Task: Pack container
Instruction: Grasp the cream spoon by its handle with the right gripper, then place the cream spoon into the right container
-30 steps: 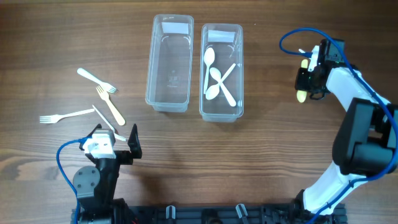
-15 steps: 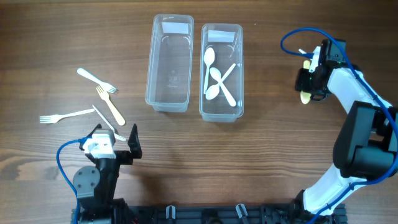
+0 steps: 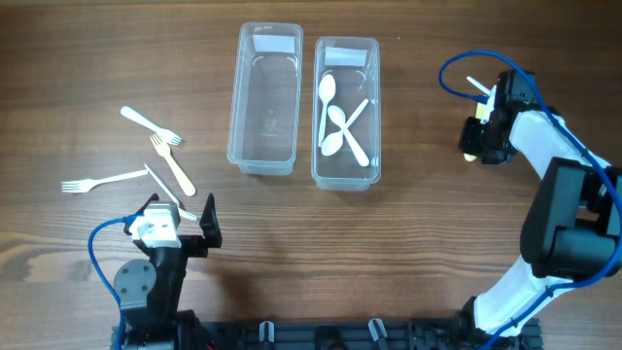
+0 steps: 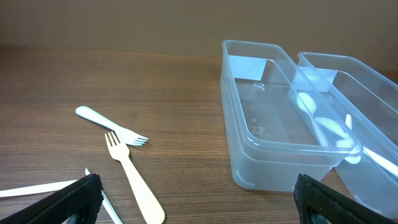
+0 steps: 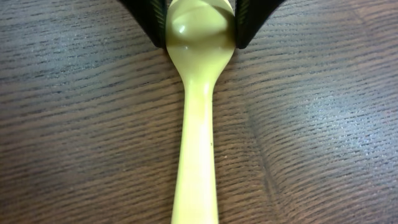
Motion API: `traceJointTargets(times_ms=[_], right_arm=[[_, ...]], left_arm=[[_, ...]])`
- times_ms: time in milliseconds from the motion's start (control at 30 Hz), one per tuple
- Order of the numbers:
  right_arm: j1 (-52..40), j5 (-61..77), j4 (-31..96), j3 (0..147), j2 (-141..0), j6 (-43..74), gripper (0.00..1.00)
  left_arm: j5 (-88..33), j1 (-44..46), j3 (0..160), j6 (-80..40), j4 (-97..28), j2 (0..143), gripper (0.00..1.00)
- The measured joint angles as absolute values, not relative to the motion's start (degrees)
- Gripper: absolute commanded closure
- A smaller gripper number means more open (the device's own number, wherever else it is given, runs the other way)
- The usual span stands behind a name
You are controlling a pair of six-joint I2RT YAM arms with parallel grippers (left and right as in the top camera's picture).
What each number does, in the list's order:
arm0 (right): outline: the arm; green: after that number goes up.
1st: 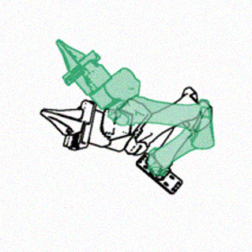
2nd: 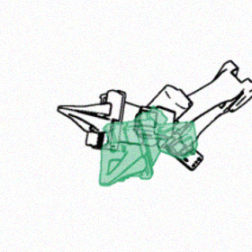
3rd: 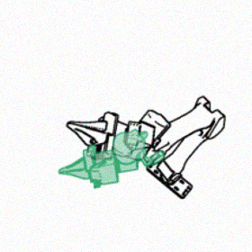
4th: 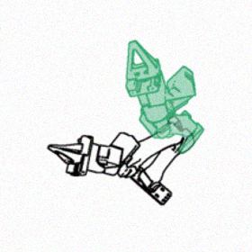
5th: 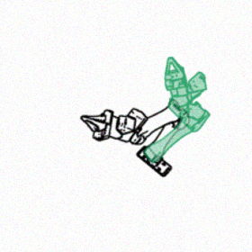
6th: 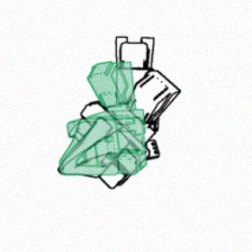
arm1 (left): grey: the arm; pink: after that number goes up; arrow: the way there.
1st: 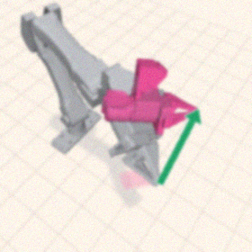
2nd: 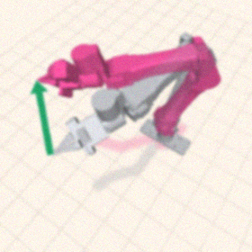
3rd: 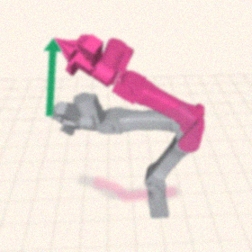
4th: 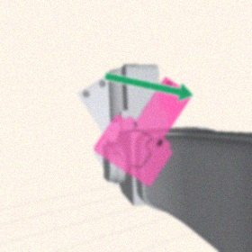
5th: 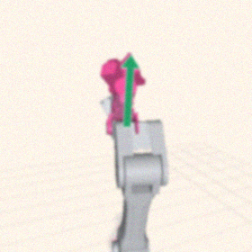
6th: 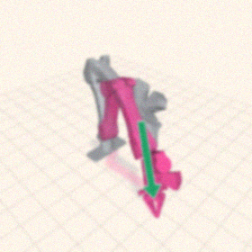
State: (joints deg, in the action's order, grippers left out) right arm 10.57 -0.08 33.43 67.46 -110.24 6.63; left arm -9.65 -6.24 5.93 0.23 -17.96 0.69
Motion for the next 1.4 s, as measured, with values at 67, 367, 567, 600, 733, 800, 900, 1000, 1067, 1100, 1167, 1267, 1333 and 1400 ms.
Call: traceJointTargets(times_ms=[67,367,567,600,733,800,900,1000,1067,1100,1167,1267,1333,1400], right_arm=[[10.6,-0.1,33.4,67.5,-110.2,6.6,0.92],[10.6,-0.1,33.5,67.5,-109.9,6.7,0.96],[10.6,1.1,33.7,67.5,-103.8,6.7,0.96],[10.6,2.0,33.7,67.5,-102.6,6.7,0.96],[10.5,8.4,33.7,67.5,-98.5,6.7,0.96],[10.1,12.1,33.8,67.5,-97.0,7.0,0.96],[7.6,15.3,34.4,67.5,-95.7,7.3,0.96],[2.5,18.3,34.7,67.5,-94.3,7.3,0.96],[-1.1,20.5,34.7,67.5,-93.4,7.9,0.96],[-3.4,21.4,34.5,67.5,-92.9,8.7,0.96],[-7.5,22.6,33.4,67.5,-92.5,10.5,0.96],[-13.4,23.2,30.3,67.5,-92.5,12.7,0.91],[-16.5,23.3,28.6,67.5,-92.4,14.0,0.76],[-18.6,23.2,27.5,67.5,-92.4,15.0,0.67]], left_arm=[[-9.6,-6.2,5.9,0.2,-18.0,0.7,0.00],[-9.6,-6.2,5.9,0.2,-18.0,0.7,0.00],[-9.6,-6.2,5.9,0.2,-18.0,0.7,0.00],[-9.6,-6.2,5.9,0.2,-18.0,0.7,0.00],[-9.6,-6.2,5.9,0.2,-18.0,0.7,0.00],[-9.6,-6.2,5.9,0.2,-17.9,0.7,0.00],[-9.6,-6.2,5.9,0.2,-18.0,0.7,0.00],[-9.6,-6.2,5.9,0.2,-18.0,0.7,0.00],[-9.6,-6.2,5.9,0.2,-18.0,0.7,0.00],[-9.6,-6.2,5.9,0.2,-18.0,0.7,0.00],[-9.6,-6.2,5.9,0.2,-18.0,0.7,0.00],[-9.6,-6.2,5.9,0.2,-18.0,0.7,0.00],[-9.6,-6.2,5.9,0.2,-18.0,0.7,0.00],[-9.6,-6.2,5.9,0.2,-18.0,0.7,0.00]])
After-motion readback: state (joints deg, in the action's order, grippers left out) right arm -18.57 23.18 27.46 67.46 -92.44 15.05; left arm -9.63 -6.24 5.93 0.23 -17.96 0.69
